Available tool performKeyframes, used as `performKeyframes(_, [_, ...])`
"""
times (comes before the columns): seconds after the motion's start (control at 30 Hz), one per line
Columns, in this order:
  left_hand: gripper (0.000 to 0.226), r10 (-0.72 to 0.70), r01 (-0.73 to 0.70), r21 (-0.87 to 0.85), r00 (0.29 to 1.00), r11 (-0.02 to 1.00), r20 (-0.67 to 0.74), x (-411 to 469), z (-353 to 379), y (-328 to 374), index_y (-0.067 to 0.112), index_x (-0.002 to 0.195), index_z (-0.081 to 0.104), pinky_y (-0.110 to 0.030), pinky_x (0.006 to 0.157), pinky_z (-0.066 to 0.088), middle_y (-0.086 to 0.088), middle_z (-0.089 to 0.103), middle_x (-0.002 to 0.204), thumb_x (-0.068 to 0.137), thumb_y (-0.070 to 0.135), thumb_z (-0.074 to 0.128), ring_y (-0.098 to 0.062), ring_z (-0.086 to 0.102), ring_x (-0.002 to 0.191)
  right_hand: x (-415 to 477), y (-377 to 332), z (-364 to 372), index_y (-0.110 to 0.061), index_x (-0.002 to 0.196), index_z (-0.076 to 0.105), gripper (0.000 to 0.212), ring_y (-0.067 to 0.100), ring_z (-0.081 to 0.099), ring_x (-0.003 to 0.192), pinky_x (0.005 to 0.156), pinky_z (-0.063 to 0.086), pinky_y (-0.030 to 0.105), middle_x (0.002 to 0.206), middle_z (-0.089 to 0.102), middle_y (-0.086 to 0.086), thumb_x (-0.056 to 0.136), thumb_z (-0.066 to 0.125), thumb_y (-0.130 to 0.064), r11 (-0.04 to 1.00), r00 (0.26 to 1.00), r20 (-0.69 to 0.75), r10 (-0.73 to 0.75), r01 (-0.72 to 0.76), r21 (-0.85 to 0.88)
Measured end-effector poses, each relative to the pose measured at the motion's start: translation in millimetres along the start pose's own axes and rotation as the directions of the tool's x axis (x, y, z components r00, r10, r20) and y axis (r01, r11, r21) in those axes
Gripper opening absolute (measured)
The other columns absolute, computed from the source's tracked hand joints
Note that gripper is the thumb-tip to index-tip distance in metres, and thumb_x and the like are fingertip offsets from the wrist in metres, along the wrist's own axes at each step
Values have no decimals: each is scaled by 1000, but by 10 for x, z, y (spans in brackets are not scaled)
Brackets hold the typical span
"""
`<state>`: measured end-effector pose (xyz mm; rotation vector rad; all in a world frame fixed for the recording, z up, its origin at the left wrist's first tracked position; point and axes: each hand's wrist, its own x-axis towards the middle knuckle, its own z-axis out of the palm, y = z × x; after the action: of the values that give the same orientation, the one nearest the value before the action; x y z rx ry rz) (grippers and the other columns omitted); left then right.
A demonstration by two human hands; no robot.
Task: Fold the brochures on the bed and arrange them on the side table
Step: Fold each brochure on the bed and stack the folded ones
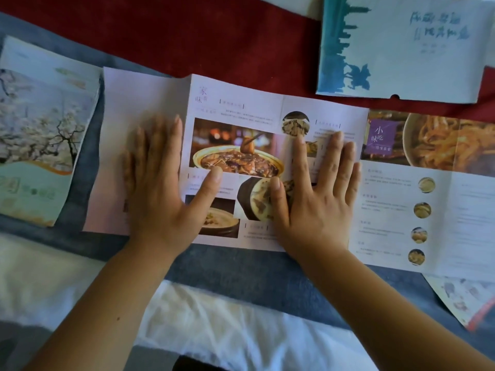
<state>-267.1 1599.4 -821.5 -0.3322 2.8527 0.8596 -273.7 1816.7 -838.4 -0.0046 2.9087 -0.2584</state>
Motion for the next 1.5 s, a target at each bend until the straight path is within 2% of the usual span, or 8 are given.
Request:
performKeyframes(0.1, [92, -17, 23, -185, 999, 982, 36, -73, -21, 118, 28, 165, 3, -57, 127, 4, 5, 10, 172, 91, 64, 44, -13, 0, 158, 2, -6, -9, -32, 166, -3, 72, 37, -17, 158, 128, -5, 54, 171, -16, 21, 105, 17, -65, 1000, 1000, -1, 1, -1, -10])
performKeyframes(0.3, [96, 8, 60, -454, 989, 889, 147, -125, 38, 340, 36, 163, 6, -66, 119, 25, 2, 30, 166, 84, 42, 61, -28, 24, 155, -23, 39, -118, -36, 165, -8, 71, 34, -23, 157, 128, -9, 50, 170, -23, 17, 105, 16, -65, 1000, 996, 84, -30, 30, -4])
performKeyframes(0.37, [98, 36, 59, -494, 983, 868, 182, -133, 75, 427, 39, 162, 4, -67, 118, 26, 4, 27, 167, 83, 36, 61, -28, 24, 155, -23, 146, -195, -34, 166, 6, 67, 35, -15, 159, 129, -3, 49, 173, -12, 15, 106, 24, -58, 995, 994, 72, -83, 80, 53])
performKeyframes(0.47, [97, 89, -9, -434, 982, 901, 164, -195, 148, 604, 41, 162, -2, -61, 125, 10, 10, 10, 171, 86, 27, 57, -21, 7, 159, -30, 423, -298, -22, 160, 36, 60, 36, 15, 158, 126, 23, 53, 170, 21, 14, 104, 41, -43, 975, 983, -19, -180, 181, 129])
performKeyframes(0.53, [96, 92, -32, -379, 986, 925, 141, -235, 195, 700, 50, 158, -7, -52, 128, -4, 15, 0, 172, 89, 21, 53, -6, -9, 157, -56, 644, -351, -20, 156, 43, 59, 37, 24, 155, 122, 27, 53, 167, 29, 15, 102, 47, -45, 981, 982, -70, -177, 182, 72])
performKeyframes(0.73, [79, 72, -41, -326, 994, 944, 84, -254, 308, 843, 35, 162, 11, -50, 129, 8, 12, 6, 172, 95, 12, 44, -7, 0, 158, -68, 1260, -451, -26, 162, 34, 64, 31, 2, 160, 130, 2, 48, 173, 14, 10, 105, 33, -55, 995, 991, -102, -88, 92, 34])
performKeyframes(1.07, [68, 155, -136, -181, 984, 974, 90, -379, 586, 1227, 27, 163, 18, -48, 129, 1, 2, 6, 173, 97, 20, 31, -17, -4, 159, -48, 1362, -284, -32, 166, 11, 67, 31, -9, 160, 130, -1, 49, 174, -2, 7, 107, 26, -58, 996, 994, -66, -86, 85, -28])
performKeyframes(1.5, [74, 146, -151, 42, 984, 988, 102, -437, 768, 1430, 26, 164, 15, -52, 128, 0, 0, 4, 173, 90, 29, 25, -25, -6, 159, -45, 1392, -237, -28, 166, 19, 66, 35, -1, 160, 129, 4, 51, 174, 7, 11, 107, 32, -55, 994, 984, -138, -110, 111, 1])
